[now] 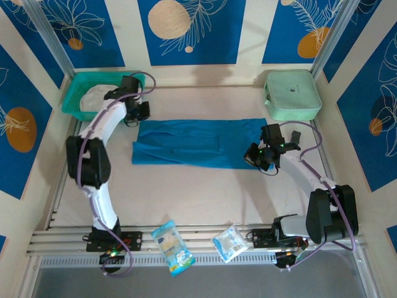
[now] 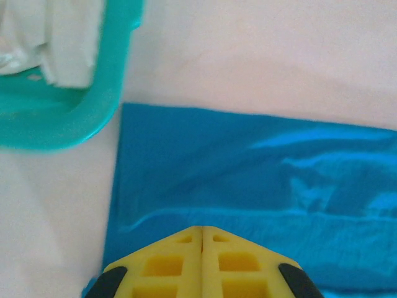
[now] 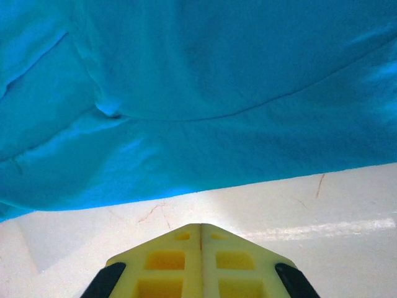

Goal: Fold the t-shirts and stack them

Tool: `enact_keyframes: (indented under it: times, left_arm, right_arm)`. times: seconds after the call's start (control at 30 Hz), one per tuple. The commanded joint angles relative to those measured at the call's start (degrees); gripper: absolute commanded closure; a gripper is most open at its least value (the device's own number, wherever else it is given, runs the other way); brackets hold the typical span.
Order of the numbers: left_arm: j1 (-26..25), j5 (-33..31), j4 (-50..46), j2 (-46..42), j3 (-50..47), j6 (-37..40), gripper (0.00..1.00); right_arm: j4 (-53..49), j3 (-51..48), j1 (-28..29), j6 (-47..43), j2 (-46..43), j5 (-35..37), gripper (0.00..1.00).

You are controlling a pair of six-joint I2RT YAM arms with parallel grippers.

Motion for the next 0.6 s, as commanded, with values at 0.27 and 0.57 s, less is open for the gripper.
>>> enact_keyframes:
  times: [0.27, 0.57]
  left_arm:
    - [-2.7, -9.2, -8.3, 17.9, 15.2, 3.8, 1.00]
    - [-3.7, -12.1, -9.7, 23.1, 14.5, 4.8, 1.00]
  right_arm:
    - [1.3, 2.1, -0.5, 3.0, 5.0, 2.3, 1.00]
    - [0.8, 7.3, -0.4, 7.3, 12.9, 4.4, 1.00]
